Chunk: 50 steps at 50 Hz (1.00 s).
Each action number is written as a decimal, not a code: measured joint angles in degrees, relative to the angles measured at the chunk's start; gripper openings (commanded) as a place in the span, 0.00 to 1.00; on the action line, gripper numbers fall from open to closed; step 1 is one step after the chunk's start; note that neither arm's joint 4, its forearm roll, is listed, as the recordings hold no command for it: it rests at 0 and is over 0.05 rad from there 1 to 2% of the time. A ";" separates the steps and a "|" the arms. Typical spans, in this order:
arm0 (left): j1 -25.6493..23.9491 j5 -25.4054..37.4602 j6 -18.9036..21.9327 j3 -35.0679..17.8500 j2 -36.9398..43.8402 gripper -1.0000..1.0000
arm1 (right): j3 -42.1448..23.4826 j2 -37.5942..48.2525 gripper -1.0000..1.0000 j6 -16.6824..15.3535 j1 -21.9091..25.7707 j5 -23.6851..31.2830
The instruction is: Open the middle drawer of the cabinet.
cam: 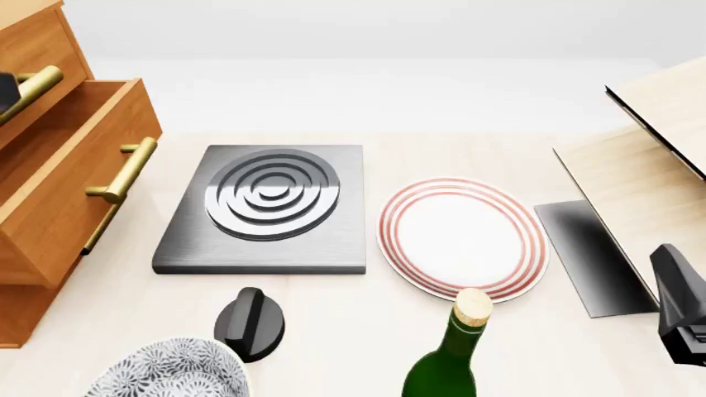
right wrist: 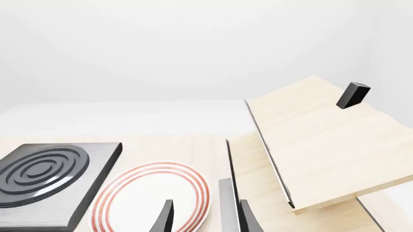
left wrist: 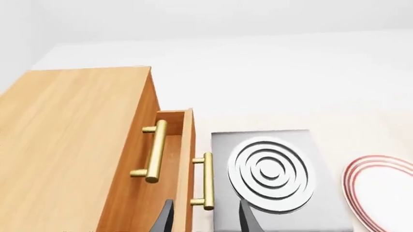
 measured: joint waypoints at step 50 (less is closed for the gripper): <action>7.17 -8.96 -3.38 5.83 11.81 1.00 | 0.00 0.00 1.00 0.00 0.00 0.00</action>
